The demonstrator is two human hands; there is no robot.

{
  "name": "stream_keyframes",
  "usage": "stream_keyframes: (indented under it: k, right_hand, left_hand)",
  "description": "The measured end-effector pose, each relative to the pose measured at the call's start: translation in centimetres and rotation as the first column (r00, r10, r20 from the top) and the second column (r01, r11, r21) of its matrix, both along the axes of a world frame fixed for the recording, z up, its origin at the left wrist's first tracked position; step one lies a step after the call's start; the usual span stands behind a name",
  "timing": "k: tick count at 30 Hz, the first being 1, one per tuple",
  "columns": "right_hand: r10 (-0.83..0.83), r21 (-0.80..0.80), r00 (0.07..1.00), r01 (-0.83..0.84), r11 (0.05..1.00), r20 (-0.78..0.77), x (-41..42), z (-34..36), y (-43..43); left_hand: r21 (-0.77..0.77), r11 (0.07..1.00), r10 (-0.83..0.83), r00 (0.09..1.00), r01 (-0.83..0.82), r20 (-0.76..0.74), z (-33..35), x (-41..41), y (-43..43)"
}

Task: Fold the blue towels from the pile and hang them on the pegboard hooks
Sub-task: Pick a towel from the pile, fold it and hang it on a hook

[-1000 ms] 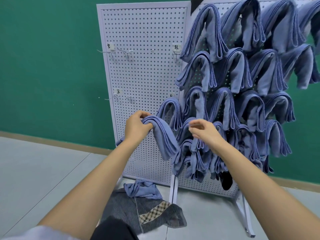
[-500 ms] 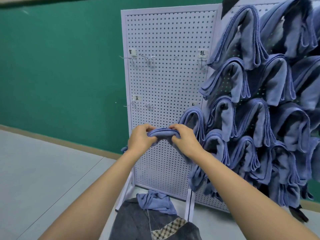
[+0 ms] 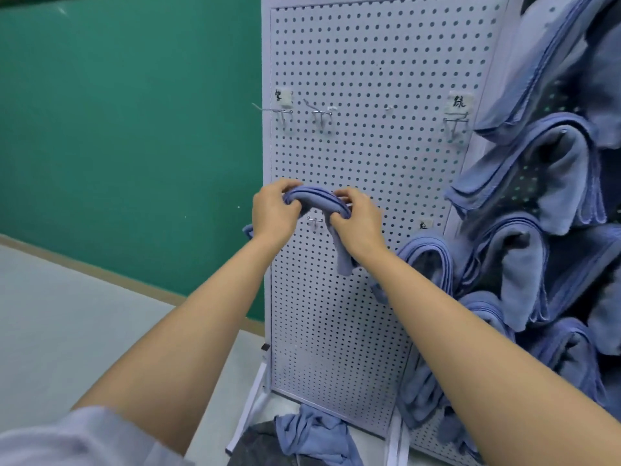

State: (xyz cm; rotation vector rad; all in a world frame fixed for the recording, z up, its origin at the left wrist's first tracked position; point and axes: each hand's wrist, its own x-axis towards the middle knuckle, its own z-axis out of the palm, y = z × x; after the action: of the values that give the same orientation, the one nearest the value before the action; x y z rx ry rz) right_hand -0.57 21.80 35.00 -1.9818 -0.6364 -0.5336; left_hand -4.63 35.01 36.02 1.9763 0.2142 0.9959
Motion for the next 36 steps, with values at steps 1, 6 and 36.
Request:
stream_keyframes:
  k: [1,6,36]
  right_hand:
    - [0.000,0.012,1.000,0.000,1.000,-0.006,0.8,-0.4,0.6]
    - [-0.006,-0.003,0.995,0.006,1.000,-0.097,3.7,-4.1,2.1]
    - [0.012,-0.304,0.861,-0.193,0.933,-0.509,-0.5,-31.4,-5.0]
  left_hand:
    - [-0.033,0.999,-0.004,1.000,0.005,0.007,-0.4,1.2,0.4]
    - [-0.158,0.984,-0.082,0.997,0.080,-0.004,-4.8,4.8,2.0]
    - [-0.295,0.955,-0.164,0.834,0.002,-0.527,-33.8,-2.0,1.1]
